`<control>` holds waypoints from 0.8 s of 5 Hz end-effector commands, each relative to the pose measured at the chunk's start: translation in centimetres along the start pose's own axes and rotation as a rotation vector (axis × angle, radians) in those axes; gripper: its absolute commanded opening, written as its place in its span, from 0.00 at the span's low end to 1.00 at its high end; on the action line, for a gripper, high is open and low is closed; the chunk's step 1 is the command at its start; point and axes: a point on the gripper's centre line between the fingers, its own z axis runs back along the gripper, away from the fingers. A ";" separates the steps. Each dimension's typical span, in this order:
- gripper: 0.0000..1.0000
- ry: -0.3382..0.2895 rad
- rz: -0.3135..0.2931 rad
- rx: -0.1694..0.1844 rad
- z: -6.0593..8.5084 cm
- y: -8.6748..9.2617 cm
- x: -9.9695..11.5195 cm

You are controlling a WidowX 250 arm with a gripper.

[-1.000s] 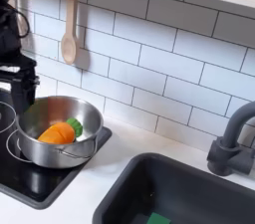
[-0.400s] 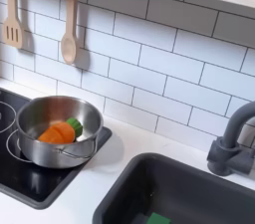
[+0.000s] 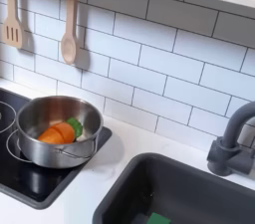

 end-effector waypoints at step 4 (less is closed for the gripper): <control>1.00 0.036 0.056 0.002 -2.3 4.2 4.2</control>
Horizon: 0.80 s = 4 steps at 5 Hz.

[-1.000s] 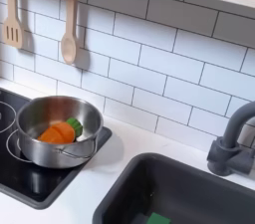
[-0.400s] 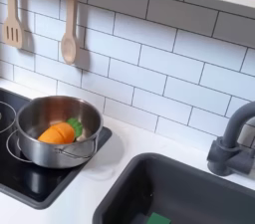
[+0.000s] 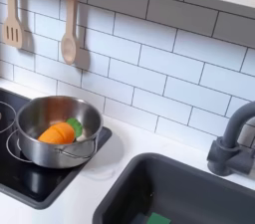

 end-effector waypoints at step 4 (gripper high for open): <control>1.00 0.010 0.053 0.051 -2.0 -0.1 1.5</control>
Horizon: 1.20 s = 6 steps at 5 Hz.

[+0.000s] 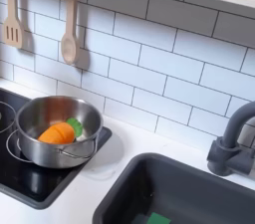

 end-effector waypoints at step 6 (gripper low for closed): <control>1.00 -0.029 0.085 0.014 0.3 -2.1 1.7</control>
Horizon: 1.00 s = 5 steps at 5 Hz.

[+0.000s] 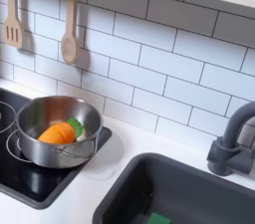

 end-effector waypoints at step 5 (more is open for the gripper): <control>1.00 0.023 0.018 -0.004 -1.8 -0.1 1.5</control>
